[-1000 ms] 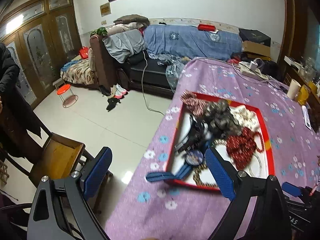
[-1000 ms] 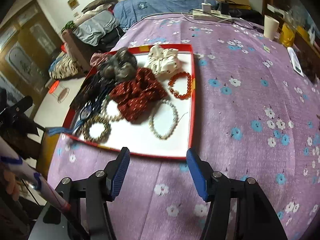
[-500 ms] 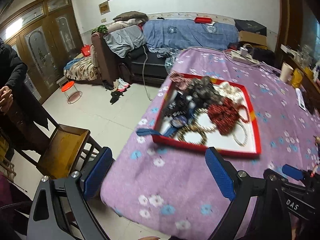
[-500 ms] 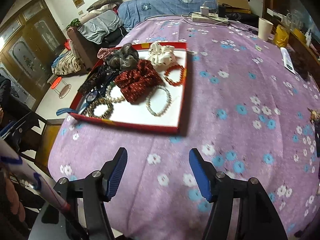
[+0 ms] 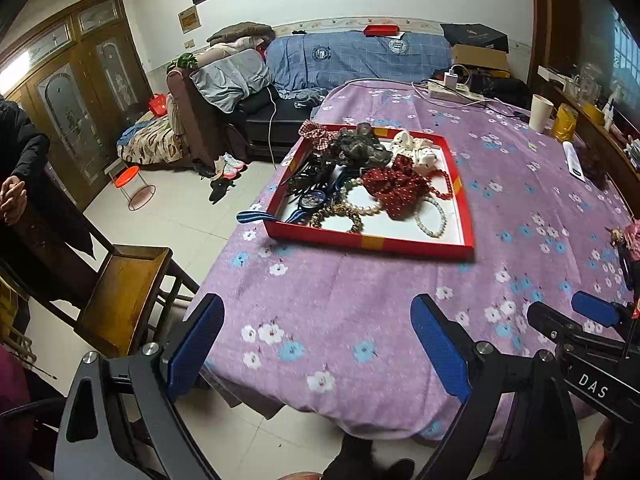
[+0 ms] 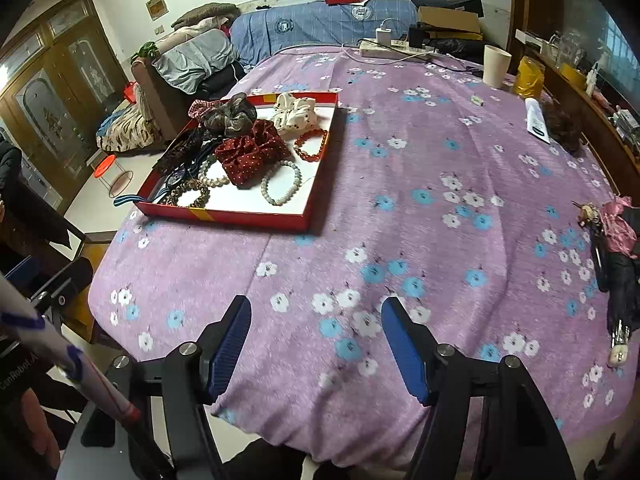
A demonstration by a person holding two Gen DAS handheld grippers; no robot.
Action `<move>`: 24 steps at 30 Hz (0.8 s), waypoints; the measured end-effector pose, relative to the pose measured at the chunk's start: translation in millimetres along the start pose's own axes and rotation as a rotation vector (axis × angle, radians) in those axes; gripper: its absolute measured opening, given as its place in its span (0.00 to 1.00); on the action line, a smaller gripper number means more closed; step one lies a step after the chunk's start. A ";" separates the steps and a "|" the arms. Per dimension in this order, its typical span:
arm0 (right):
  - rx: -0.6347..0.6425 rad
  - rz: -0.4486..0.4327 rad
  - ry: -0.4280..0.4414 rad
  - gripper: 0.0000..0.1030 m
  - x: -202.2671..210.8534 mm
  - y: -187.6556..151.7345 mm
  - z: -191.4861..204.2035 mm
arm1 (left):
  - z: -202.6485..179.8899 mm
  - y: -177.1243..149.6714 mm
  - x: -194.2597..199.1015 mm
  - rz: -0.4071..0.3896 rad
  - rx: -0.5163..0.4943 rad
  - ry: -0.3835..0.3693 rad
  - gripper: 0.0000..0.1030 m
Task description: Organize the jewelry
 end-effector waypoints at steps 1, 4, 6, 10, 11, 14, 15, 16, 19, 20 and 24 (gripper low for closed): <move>0.002 -0.003 -0.001 0.70 1.9 -1.4 -0.3 | -1.5 -2.1 2.3 -0.001 -0.001 0.003 0.91; 0.010 -0.013 -0.005 0.71 7.8 -5.0 -1.8 | -5.5 -5.7 7.8 -0.002 -0.001 0.006 0.91; 0.016 -0.020 -0.006 0.71 11.5 -7.0 -2.9 | -5.8 -6.6 8.9 -0.001 -0.001 0.006 0.91; 0.024 -0.028 -0.008 0.72 15.4 -9.5 -4.7 | -8.7 -11.5 12.2 0.008 0.006 0.006 0.91; 0.025 -0.030 -0.008 0.72 16.0 -10.1 -5.1 | -9.6 -12.9 13.0 0.012 0.007 0.006 0.91; 0.031 -0.033 -0.009 0.73 16.5 -11.6 -5.4 | -11.2 -16.1 14.5 0.023 0.009 0.006 0.91; 0.033 -0.033 -0.009 0.73 16.2 -12.1 -5.2 | -11.7 -16.5 14.3 0.026 0.010 0.007 0.91; 0.036 -0.033 -0.008 0.73 15.6 -12.1 -4.7 | -11.7 -16.1 13.6 0.031 0.011 0.007 0.91; 0.049 -0.032 -0.003 0.74 13.3 -11.0 -1.2 | -10.4 -15.2 10.2 0.042 0.017 0.012 0.91; 0.054 -0.031 0.000 0.74 12.1 -9.9 0.4 | -9.0 -13.9 8.4 0.046 0.020 0.012 0.91; 0.067 -0.028 0.008 0.74 7.6 -6.8 4.6 | -6.1 -10.5 5.1 0.049 0.031 0.023 0.91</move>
Point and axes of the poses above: each gripper's, at about its wrist camera, not at the fingertips, and x roughly against the way its jaws point, z to its left, y to its top, the point moved 3 cm from there along -x, roughly the way its jaws point, and after that the axes turned 10 degrees about x, right-handed, at the moved point
